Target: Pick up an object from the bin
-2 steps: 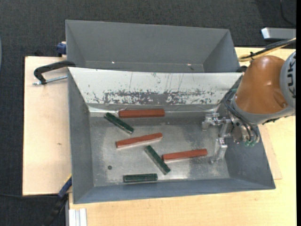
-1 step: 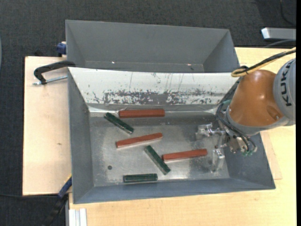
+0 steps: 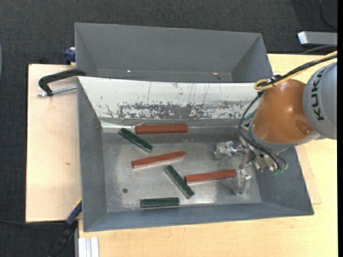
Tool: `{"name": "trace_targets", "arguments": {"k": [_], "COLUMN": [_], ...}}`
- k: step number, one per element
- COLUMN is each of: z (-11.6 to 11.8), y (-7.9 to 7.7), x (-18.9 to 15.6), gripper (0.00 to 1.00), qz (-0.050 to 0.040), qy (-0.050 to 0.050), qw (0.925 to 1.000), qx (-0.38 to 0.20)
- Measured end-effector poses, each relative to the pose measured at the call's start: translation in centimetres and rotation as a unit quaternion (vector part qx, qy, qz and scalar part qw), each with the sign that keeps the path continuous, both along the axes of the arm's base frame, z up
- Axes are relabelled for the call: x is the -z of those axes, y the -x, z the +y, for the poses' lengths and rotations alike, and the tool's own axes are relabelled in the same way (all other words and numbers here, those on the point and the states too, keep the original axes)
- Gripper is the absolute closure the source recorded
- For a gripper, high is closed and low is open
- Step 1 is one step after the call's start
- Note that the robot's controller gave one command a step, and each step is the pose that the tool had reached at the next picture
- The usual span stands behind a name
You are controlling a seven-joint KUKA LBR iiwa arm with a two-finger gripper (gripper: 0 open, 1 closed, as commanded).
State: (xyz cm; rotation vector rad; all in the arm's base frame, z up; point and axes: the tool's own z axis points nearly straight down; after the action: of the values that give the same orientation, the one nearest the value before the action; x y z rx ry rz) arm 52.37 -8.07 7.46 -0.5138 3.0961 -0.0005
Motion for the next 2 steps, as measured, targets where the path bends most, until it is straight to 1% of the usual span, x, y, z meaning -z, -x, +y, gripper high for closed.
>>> {"name": "trace_targets", "arguments": {"k": [1, 2], "z": [-1.52, -1.47], "y": [3.25, 3.15], "x": [0.42, 0.36], "gripper": [1.00, 0.00], "qz": [0.0015, -0.0002], "qy": [0.000, 0.000], "qw": [0.9848, 0.9847], "qx": [-0.174, -0.174]}}
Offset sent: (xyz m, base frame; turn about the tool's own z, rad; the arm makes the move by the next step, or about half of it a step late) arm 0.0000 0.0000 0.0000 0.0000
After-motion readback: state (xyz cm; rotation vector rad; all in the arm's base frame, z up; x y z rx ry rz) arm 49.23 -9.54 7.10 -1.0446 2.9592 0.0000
